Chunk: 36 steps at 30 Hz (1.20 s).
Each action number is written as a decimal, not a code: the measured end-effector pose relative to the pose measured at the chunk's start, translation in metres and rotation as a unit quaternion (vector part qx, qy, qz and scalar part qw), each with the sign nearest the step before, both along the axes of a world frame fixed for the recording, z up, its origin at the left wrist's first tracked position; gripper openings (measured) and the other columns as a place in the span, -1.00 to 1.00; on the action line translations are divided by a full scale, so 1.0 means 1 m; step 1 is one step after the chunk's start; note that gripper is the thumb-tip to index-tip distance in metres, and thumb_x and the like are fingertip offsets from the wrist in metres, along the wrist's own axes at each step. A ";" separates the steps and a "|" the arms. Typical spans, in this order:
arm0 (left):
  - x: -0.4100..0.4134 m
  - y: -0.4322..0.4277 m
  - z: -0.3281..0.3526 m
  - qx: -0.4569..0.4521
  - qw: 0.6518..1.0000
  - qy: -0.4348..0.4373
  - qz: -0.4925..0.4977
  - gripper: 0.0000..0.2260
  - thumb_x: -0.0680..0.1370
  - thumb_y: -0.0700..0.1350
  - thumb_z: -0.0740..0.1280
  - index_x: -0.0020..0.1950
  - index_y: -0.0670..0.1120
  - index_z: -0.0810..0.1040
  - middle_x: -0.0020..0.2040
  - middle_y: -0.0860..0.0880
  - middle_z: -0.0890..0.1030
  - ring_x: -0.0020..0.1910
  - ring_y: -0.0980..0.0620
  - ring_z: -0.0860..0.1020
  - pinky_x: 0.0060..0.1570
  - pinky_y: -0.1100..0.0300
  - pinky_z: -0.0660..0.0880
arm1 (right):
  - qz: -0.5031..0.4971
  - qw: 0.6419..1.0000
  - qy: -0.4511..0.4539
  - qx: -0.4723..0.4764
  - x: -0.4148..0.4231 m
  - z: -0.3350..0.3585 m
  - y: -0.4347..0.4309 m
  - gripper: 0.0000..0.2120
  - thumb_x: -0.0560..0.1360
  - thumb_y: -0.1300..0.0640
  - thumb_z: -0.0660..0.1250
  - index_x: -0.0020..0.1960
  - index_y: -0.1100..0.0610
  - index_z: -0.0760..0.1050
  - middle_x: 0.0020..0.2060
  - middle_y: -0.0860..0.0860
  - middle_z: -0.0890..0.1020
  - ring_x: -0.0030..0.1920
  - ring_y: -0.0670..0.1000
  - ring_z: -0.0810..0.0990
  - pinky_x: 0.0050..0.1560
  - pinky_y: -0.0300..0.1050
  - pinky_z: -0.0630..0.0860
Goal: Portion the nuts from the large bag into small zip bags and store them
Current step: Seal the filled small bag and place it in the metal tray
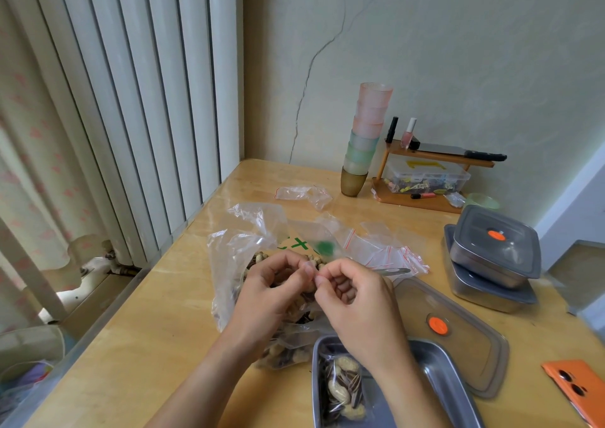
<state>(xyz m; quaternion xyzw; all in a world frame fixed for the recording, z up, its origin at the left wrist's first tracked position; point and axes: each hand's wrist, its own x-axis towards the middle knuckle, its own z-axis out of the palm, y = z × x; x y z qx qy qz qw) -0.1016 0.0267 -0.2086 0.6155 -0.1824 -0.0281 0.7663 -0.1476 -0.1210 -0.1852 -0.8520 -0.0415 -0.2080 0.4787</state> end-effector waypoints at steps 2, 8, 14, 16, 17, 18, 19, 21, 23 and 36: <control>0.000 0.001 0.000 -0.009 1.000 0.003 0.001 -0.85 0.56 -0.10 0.41 -0.12 -0.17 0.60 -0.17 -0.14 0.63 -0.13 -0.09 0.60 -0.01 0.03 0.57 | 0.014 1.000 0.006 0.016 0.000 0.000 -0.001 -0.85 0.52 0.20 0.45 -0.19 0.02 0.61 -0.39 -0.08 0.58 -0.37 -0.14 0.45 -0.34 -0.23 0.46; -0.001 -0.001 0.002 -0.016 1.000 0.009 0.006 -0.83 0.62 -0.21 0.36 -0.18 -0.12 0.61 -0.21 -0.06 0.61 -0.18 0.04 0.56 -0.11 0.22 0.51 | 0.015 0.999 0.013 0.034 0.001 0.000 0.000 -0.86 0.52 0.22 0.46 -0.17 0.02 0.64 -0.33 -0.05 0.64 -0.31 0.01 0.55 -0.26 -0.12 0.54; -0.001 -0.001 0.004 -0.022 1.000 0.005 0.007 -0.83 0.63 -0.22 0.36 -0.17 -0.12 0.61 -0.22 -0.07 0.59 -0.21 0.05 0.53 -0.14 0.24 0.49 | 0.009 0.999 0.007 0.030 0.001 0.002 0.001 -0.86 0.52 0.22 0.47 -0.18 0.03 0.65 -0.33 -0.08 0.65 -0.31 0.00 0.57 -0.27 -0.11 0.56; -0.001 -0.001 0.004 -0.023 1.000 0.004 0.003 -0.84 0.62 -0.21 0.37 -0.16 -0.12 0.61 -0.22 -0.07 0.59 -0.21 0.04 0.53 -0.14 0.23 0.49 | 0.006 1.000 0.002 0.023 0.001 0.002 0.002 -0.84 0.52 0.23 0.46 -0.20 0.03 0.63 -0.35 -0.10 0.63 -0.34 -0.06 0.53 -0.30 -0.20 0.52; -0.002 -0.001 0.004 -0.022 1.000 0.001 0.000 -0.85 0.62 -0.20 0.39 -0.15 -0.12 0.61 -0.22 -0.07 0.59 -0.21 0.04 0.53 -0.14 0.22 0.49 | 0.004 1.000 0.000 0.019 0.000 0.003 0.002 -0.83 0.51 0.24 0.46 -0.21 0.03 0.62 -0.37 -0.11 0.62 -0.36 -0.11 0.50 -0.32 -0.24 0.48; -0.002 -0.001 0.004 -0.020 1.000 -0.003 -0.004 -0.87 0.61 -0.18 0.42 -0.15 -0.12 0.61 -0.21 -0.06 0.59 -0.20 0.04 0.53 -0.14 0.21 0.49 | 0.002 1.000 -0.001 0.016 0.000 0.003 0.002 -0.82 0.50 0.25 0.46 -0.22 0.03 0.61 -0.38 -0.12 0.60 -0.38 -0.14 0.48 -0.34 -0.27 0.44; -0.002 0.000 0.004 -0.015 1.000 -0.010 -0.008 -0.88 0.59 -0.15 0.43 -0.14 -0.12 0.60 -0.21 -0.06 0.59 -0.20 0.03 0.54 -0.14 0.20 0.50 | 0.000 1.000 -0.002 0.014 0.000 0.004 0.001 -0.82 0.50 0.26 0.45 -0.23 0.03 0.60 -0.41 -0.14 0.58 -0.40 -0.15 0.46 -0.35 -0.30 0.41; -0.002 0.001 0.002 0.001 0.999 -0.028 -0.018 -0.88 0.54 -0.10 0.43 -0.12 -0.13 0.59 -0.20 -0.07 0.60 -0.18 0.00 0.53 -0.14 0.16 0.49 | -0.003 1.000 -0.002 0.012 -0.001 0.005 0.001 -0.81 0.48 0.26 0.45 -0.25 0.04 0.57 -0.45 -0.14 0.53 -0.42 -0.14 0.42 -0.37 -0.34 0.35; -0.002 0.001 0.000 0.015 0.999 -0.045 -0.027 -0.88 0.53 -0.10 0.43 -0.10 -0.15 0.58 -0.18 -0.12 0.60 -0.17 -0.06 0.52 -0.12 0.06 0.48 | -0.006 1.000 -0.008 0.001 -0.002 0.005 0.000 -0.80 0.47 0.26 0.45 -0.27 0.05 0.54 -0.45 -0.13 0.50 -0.42 -0.12 0.41 -0.38 -0.34 0.32; 0.004 0.001 -0.005 0.030 0.997 -0.077 0.001 -0.93 0.54 -0.24 0.41 -0.12 -0.23 0.61 -0.17 -0.19 0.65 -0.20 -0.01 0.58 -0.14 0.14 0.52 | -0.014 0.998 -0.040 -0.051 0.001 -0.001 0.001 -0.81 0.45 0.23 0.43 -0.25 0.03 0.47 -0.36 -0.11 0.50 -0.31 -0.03 0.45 -0.31 -0.31 0.34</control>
